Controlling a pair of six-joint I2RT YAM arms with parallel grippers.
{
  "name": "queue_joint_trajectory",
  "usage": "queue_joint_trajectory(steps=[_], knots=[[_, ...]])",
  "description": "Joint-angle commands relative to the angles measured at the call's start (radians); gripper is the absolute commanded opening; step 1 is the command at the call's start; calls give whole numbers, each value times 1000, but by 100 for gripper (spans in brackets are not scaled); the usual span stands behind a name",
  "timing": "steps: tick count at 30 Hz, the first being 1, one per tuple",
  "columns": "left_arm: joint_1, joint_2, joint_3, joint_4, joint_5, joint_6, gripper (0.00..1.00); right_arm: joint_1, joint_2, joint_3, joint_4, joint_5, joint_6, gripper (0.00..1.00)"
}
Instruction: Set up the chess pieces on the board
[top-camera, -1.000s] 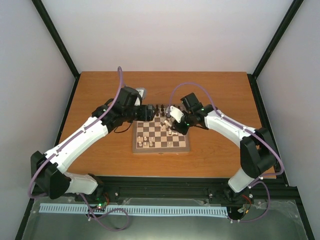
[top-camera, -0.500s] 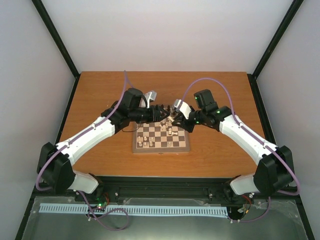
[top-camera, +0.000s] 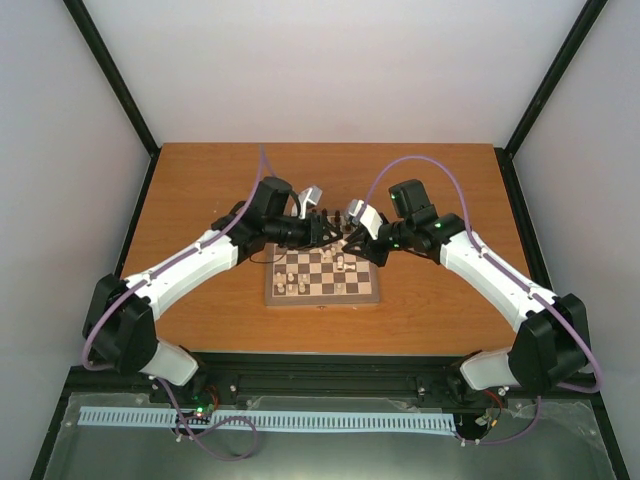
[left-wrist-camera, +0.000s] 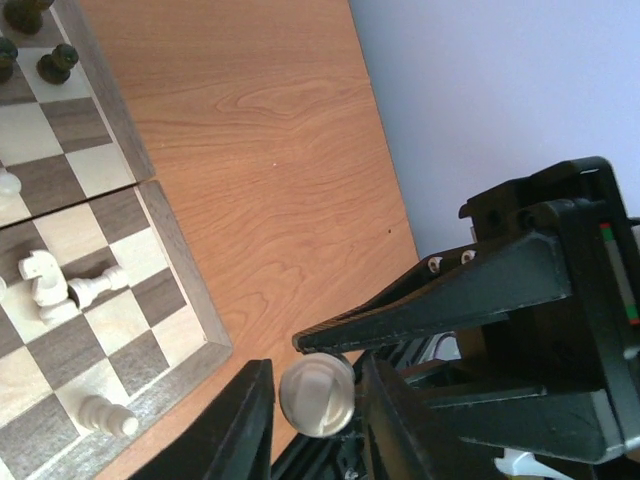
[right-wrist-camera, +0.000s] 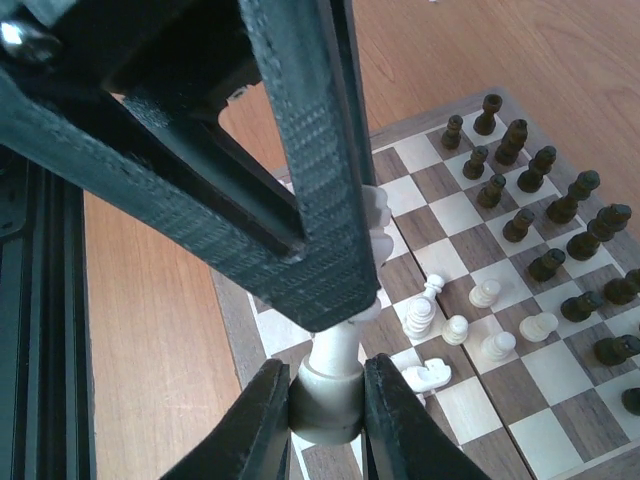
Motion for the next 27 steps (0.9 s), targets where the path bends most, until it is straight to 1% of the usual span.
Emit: queue_joint_trajectory(steps=[1, 6, 8, 10, 13, 15, 18, 21, 24, 27], knots=[[4, 16, 35, 21, 26, 16, 22, -6, -19, -6, 7, -24, -2, 15], [4, 25, 43, 3, 25, 46, 12, -5, -17, -6, 6, -17, -6, 17], [3, 12, 43, -16, 3, 72, 10, -7, -22, -6, 5, -10, -8, 21], [1, -12, 44, -49, -48, 108, 9, -15, -30, -6, 0, -6, -9, 29], [-21, -58, 41, -131, -185, 191, 8, -43, -53, 4, -21, -1, -5, 48], [-53, -92, 33, -183, -294, 244, 8, -59, -73, 12, -53, 21, -8, 55], [-118, -120, 12, -266, -427, 306, 8, -80, -114, 3, -93, 45, 8, 58], [-177, -118, 7, -332, -523, 338, 6, -99, -166, -34, -91, 69, 59, 61], [-244, -113, 7, -368, -651, 354, 6, -121, -217, -98, -41, 130, 98, 67], [-303, -100, 16, -394, -750, 365, 6, -156, -249, -172, 24, 169, 115, 68]])
